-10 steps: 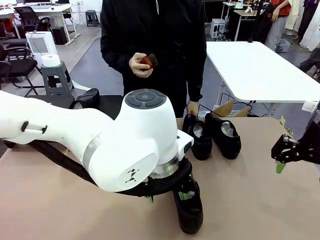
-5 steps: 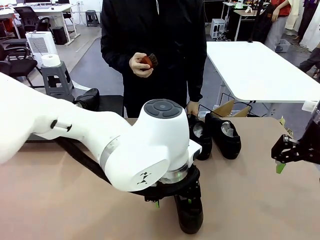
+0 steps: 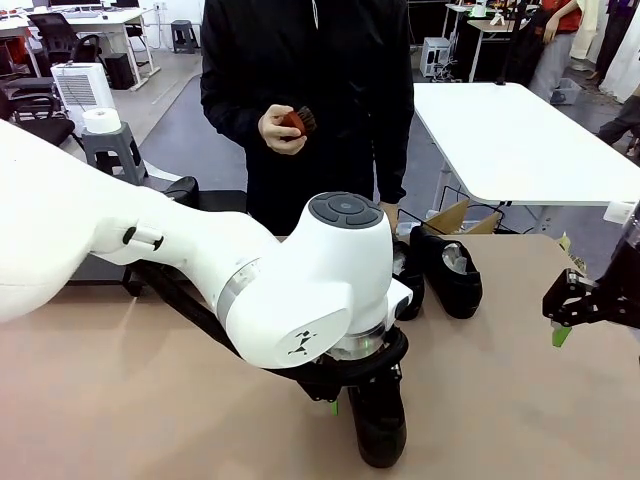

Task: Organize the shoes by placing them on the stand.
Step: Place the Shoe from the middle of the table onto the Shoes Stand.

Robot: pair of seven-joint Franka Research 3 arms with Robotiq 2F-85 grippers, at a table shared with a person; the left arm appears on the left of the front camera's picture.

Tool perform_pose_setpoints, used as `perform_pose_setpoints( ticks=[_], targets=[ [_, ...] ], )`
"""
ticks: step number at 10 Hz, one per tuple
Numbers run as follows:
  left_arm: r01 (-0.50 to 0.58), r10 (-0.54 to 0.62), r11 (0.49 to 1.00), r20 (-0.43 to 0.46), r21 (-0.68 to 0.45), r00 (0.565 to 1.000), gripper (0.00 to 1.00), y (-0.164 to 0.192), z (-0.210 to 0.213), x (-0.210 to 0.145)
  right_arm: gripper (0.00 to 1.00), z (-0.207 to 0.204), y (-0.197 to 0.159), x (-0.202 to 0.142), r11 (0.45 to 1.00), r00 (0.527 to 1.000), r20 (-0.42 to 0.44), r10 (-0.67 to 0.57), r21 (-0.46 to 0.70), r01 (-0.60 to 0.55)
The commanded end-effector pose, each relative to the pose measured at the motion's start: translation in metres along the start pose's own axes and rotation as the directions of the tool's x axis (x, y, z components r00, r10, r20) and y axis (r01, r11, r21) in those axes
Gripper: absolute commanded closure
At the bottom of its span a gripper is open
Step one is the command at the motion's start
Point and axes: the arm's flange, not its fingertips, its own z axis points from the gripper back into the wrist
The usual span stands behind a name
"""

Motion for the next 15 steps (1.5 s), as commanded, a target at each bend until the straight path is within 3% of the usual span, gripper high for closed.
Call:
perform_pose_setpoints(
  ticks=[1,2,10,12,14,15],
  targets=[
    [-0.026,0.026,0.999,0.016,0.024,1.000,0.93,-0.005,0.000,0.002,0.00,0.000,-0.001,0.000,1.000,1.000,-0.003,0.008,0.004,-0.008],
    [-0.027,0.027,0.999,0.016,0.021,1.000,1.00,-0.005,-0.001,0.002,0.00,0.000,-0.001,0.000,1.000,1.000,-0.003,0.008,0.004,-0.008],
    [0.015,-0.016,0.999,0.006,0.028,1.000,1.00,-0.002,0.009,-0.002,0.00,0.000,-0.001,0.000,1.000,1.000,-0.003,0.008,0.004,-0.008],
    [0.049,-0.050,0.999,0.103,0.006,0.993,1.00,0.030,0.065,0.004,0.00,0.000,-0.001,0.000,1.000,1.000,-0.003,0.008,0.004,-0.008],
    [0.020,-0.019,1.000,0.271,-0.003,0.962,1.00,0.079,0.117,0.026,0.00,0.000,-0.001,0.000,1.000,1.000,-0.003,0.008,0.004,-0.008],
    [-0.002,0.004,1.000,0.310,-0.008,0.951,1.00,0.103,0.129,0.044,0.00,0.000,-0.001,0.000,1.000,1.000,-0.003,0.008,0.004,-0.008]
  ],
)
